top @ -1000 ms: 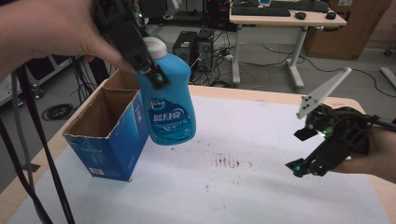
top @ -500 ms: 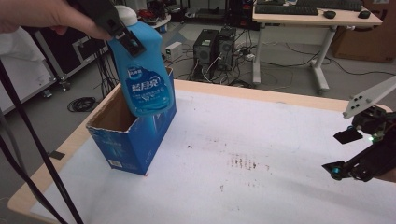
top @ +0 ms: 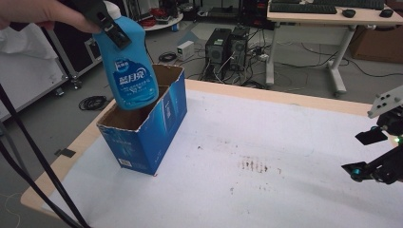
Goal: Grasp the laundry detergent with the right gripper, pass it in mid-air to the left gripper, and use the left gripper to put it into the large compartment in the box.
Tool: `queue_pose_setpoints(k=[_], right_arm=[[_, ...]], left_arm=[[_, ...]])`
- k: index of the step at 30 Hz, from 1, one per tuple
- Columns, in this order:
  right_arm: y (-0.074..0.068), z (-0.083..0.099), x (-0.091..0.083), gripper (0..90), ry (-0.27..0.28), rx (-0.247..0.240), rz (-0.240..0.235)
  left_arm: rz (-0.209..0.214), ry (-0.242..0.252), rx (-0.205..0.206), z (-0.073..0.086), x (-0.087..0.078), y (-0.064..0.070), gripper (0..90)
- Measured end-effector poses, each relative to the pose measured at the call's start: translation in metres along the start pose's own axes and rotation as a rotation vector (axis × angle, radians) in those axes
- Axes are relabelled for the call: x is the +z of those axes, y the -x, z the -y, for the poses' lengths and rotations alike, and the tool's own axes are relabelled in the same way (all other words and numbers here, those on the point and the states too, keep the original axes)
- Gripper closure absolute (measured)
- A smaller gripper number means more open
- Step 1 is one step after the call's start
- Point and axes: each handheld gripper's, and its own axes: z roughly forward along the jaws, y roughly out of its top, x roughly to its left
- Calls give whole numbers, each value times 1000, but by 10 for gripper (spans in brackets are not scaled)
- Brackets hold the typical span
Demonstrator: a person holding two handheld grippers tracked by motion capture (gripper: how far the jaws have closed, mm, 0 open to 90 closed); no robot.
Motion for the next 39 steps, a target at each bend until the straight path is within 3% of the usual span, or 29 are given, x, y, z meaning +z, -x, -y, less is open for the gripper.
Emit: queue_pose_setpoints(k=[8, 18, 39], right_arm=[[0, 2, -2, 128, 1, 2, 9], [-1, 2, -4, 128, 2, -2, 9], [-6, 3, 0, 128, -13, -9, 1]], left_arm=[[-12, -15, 1, 2, 7, -3, 383], [-6, -59, 13, 7, 30, -4, 383], [27, -163, 36, 28, 105, 0, 383]])
